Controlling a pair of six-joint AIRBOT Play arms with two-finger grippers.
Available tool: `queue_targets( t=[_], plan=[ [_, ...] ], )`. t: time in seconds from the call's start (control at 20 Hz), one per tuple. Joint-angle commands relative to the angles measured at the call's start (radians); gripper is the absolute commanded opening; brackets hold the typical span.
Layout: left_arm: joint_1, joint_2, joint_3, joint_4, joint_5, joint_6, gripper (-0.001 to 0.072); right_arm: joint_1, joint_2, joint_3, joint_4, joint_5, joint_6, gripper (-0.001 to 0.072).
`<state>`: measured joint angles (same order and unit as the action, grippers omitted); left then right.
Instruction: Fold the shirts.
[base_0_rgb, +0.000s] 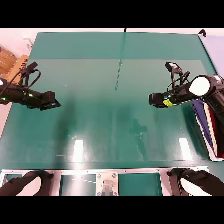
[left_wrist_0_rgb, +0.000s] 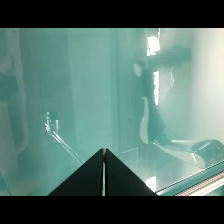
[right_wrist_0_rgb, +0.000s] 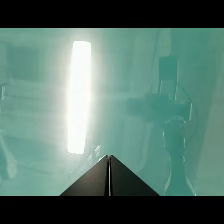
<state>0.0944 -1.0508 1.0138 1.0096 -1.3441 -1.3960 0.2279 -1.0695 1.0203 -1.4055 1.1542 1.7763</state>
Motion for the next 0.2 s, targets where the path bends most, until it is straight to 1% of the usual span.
queue_targets(
  t=[0.0, 0.15],
  plan=[
    [0.001, 0.001, -0.001, 0.0, 0.001, -0.001, 0.0026, 0.001, 0.001, 0.0, 0.0, -0.002, 0.0, 0.001],
    [0.001, 0.001, -0.001, 0.0, 0.001, -0.001, 0.0026, 0.001, 0.001, 0.0, 0.0, -0.002, 0.0, 0.001]
  ],
)
